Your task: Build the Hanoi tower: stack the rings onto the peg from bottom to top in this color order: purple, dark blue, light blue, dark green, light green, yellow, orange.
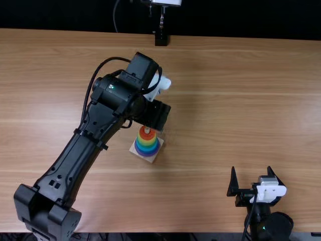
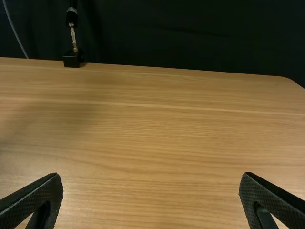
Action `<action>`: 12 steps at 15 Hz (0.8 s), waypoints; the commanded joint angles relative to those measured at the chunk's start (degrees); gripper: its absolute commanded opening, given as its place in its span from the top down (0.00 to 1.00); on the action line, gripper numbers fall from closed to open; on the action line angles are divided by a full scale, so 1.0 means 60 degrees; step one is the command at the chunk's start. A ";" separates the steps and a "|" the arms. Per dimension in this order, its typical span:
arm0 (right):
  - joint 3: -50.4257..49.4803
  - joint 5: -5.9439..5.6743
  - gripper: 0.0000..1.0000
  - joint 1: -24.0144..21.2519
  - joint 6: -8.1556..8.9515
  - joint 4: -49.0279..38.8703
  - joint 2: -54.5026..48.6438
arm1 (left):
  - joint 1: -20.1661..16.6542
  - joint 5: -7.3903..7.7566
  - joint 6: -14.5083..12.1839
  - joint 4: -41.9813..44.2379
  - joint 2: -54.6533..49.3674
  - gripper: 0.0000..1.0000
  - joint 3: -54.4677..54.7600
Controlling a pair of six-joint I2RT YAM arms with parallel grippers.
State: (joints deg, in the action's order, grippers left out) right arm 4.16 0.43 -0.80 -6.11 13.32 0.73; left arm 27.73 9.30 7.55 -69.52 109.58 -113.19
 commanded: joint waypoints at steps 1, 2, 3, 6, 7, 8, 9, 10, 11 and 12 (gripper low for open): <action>-0.0547 -0.0106 0.00 -0.0101 -0.0019 0.0690 -0.0122 | -0.0549 -0.1075 0.0007 0.0160 -0.1125 0.00 0.0363; -0.0547 -0.0106 0.00 -0.0101 -0.0019 0.0708 -0.0122 | -0.0739 -0.1392 0.0165 0.0477 -0.1344 0.00 0.0788; -0.0547 -0.0106 0.00 -0.0101 -0.0019 0.0690 -0.0122 | -0.0900 -0.1445 0.0271 0.1039 -0.1652 0.00 0.1169; -0.0547 -0.0106 0.00 -0.0101 -0.0019 0.0708 -0.0122 | -0.1911 -0.1515 0.0271 0.3570 -0.3424 0.00 0.3396; -0.0547 -0.0106 0.00 -0.0101 -0.0019 0.0690 -0.0122 | -0.2131 -0.1550 0.0271 0.4555 -0.4245 0.00 0.4421; -0.0547 -0.0106 0.00 -0.0101 -0.0019 0.0690 -0.0122 | -0.2394 -0.1568 0.0253 0.5398 -0.5036 0.00 0.5505; -0.0547 -0.0106 0.00 -0.0101 -0.0019 0.0690 -0.0122 | -0.2731 -0.1585 0.0271 0.5996 -0.5680 0.00 0.6428; -0.0547 -0.0106 0.00 -0.0101 -0.0019 0.0690 -0.0122 | -0.3097 -0.1550 0.0271 0.6523 -0.6310 0.00 0.7277; -0.0547 -0.0106 0.00 -0.0101 -0.0019 0.0708 -0.0122 | -0.3317 -0.1550 0.0288 0.7121 -0.6911 0.00 0.7981; -0.0547 -0.0106 0.00 -0.0101 -0.0019 0.0708 -0.0122 | -0.3420 -0.1568 0.0271 0.7561 -0.7467 0.00 0.8552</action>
State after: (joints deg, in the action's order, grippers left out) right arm 4.16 0.43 -0.80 -6.11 13.32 0.73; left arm 7.38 0.12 9.13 -24.69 66.57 -62.98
